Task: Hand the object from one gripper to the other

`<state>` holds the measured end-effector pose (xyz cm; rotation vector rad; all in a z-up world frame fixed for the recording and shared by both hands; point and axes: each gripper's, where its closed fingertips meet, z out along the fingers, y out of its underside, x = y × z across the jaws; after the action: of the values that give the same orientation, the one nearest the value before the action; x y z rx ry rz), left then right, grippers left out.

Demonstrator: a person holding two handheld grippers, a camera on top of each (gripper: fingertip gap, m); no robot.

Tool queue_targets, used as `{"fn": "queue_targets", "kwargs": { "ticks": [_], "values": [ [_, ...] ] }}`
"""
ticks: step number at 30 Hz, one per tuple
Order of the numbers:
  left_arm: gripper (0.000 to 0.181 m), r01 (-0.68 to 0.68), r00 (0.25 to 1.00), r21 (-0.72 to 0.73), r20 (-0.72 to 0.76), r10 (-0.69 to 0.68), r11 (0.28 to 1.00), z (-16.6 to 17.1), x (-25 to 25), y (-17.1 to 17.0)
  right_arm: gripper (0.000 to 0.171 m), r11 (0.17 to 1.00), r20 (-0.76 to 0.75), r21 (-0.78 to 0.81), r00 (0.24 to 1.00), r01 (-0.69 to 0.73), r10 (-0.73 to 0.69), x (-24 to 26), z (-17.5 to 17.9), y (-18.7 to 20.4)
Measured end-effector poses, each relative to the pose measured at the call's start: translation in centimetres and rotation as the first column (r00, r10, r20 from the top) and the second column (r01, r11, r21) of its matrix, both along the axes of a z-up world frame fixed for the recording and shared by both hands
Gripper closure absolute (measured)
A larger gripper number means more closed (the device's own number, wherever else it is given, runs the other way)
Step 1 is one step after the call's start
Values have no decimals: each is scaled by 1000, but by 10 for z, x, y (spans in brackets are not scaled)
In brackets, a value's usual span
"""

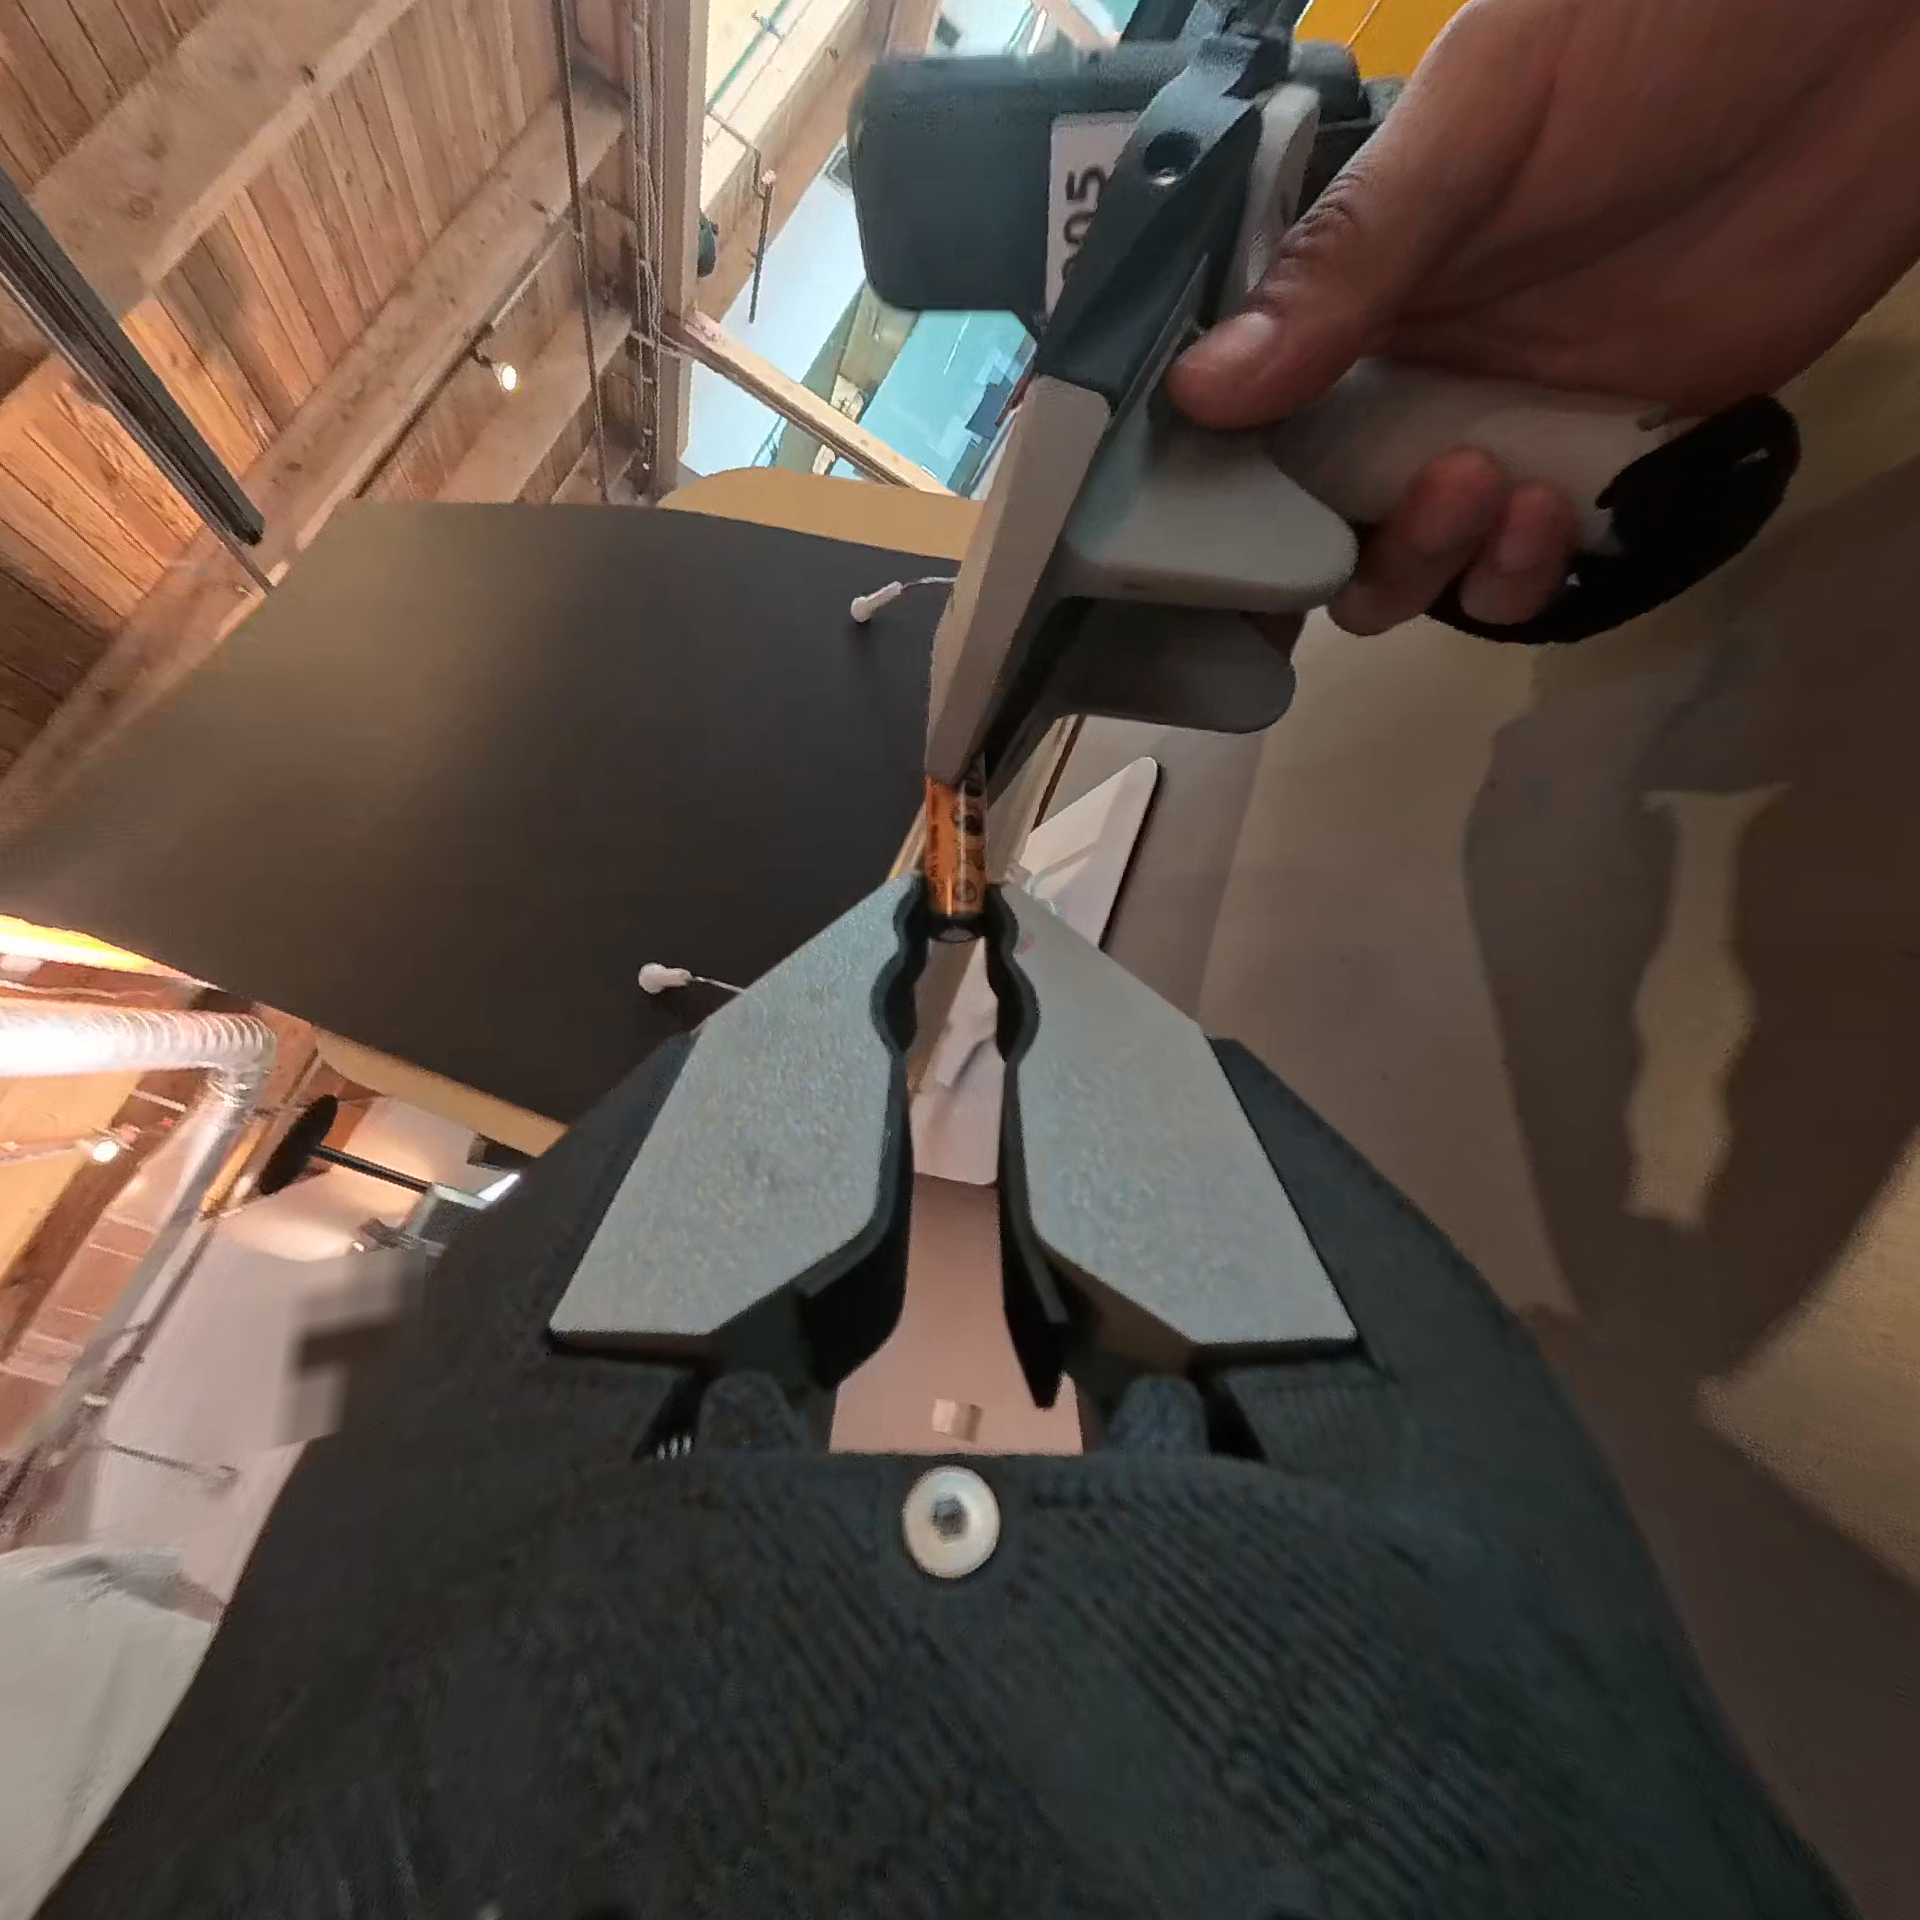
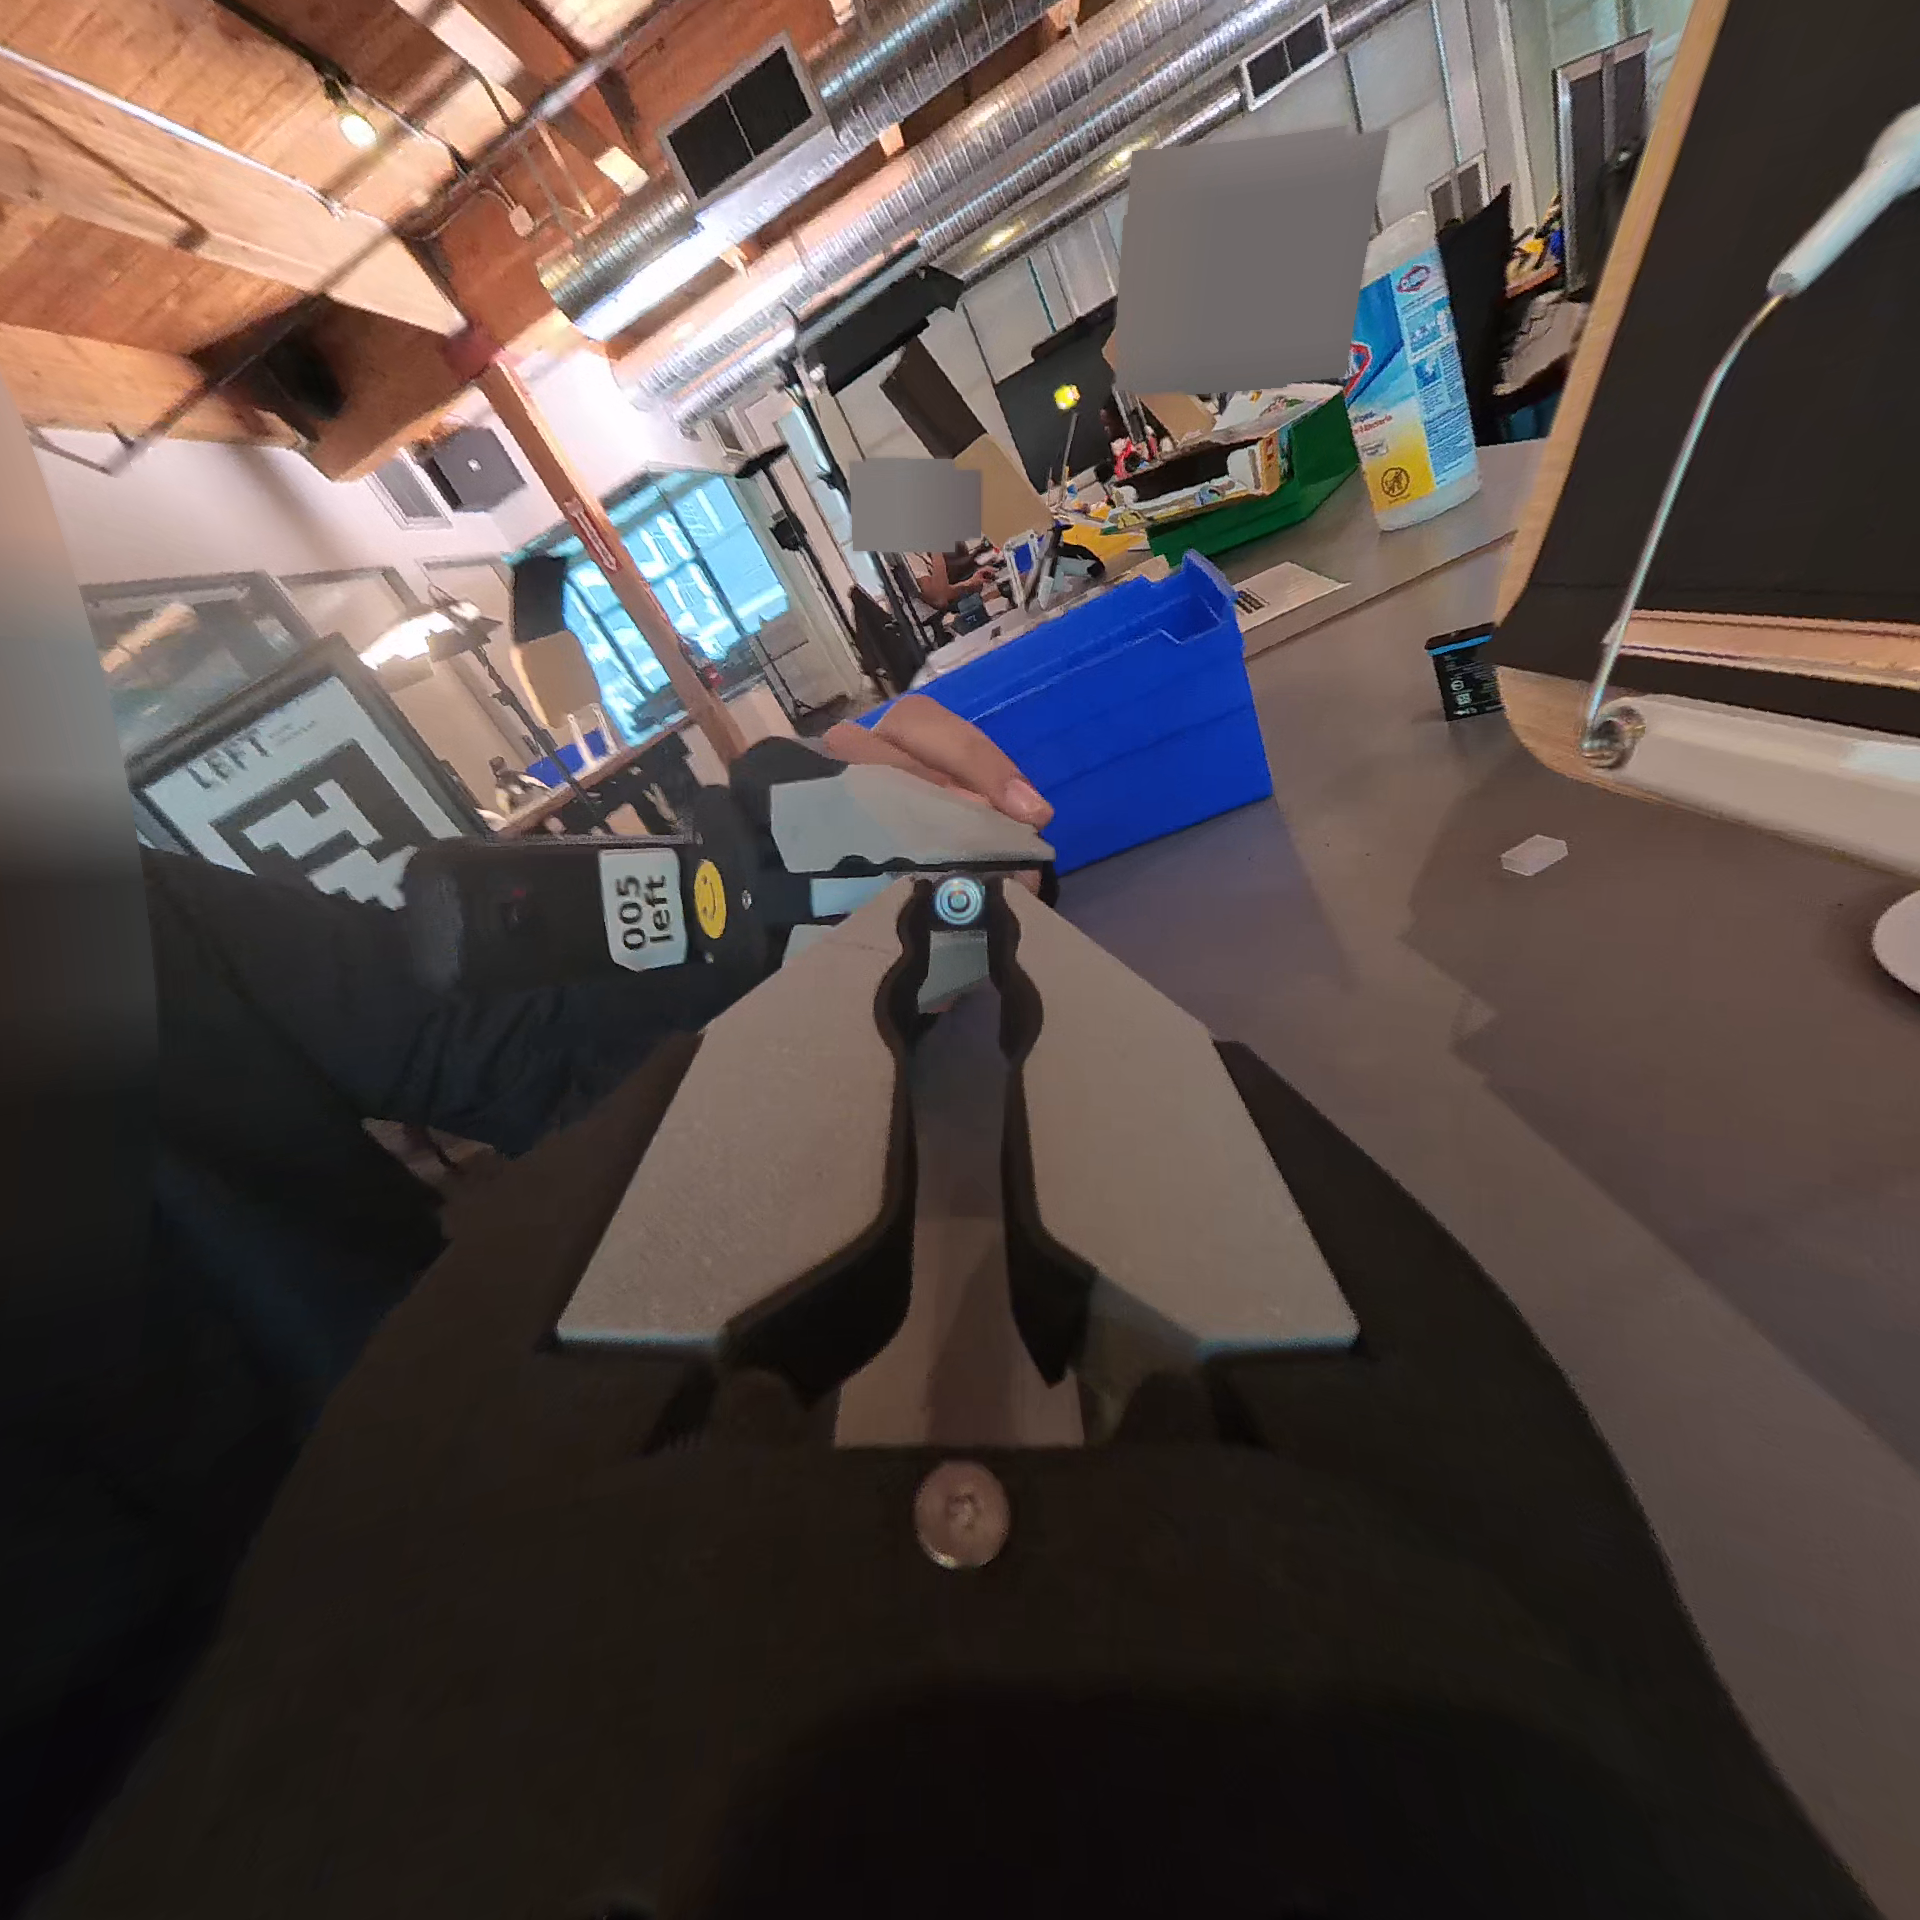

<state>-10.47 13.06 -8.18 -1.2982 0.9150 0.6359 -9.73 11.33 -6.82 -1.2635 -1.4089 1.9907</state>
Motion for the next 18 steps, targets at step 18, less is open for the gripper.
{"fn": "queue_targets", "kwargs": {
  "ticks": [18],
  "values": [
    [147,82,967,-302,254,-3,950,-44,-3,9,164,130,-194,964,947,233,-257,-1,-37,7]
  ]
}}
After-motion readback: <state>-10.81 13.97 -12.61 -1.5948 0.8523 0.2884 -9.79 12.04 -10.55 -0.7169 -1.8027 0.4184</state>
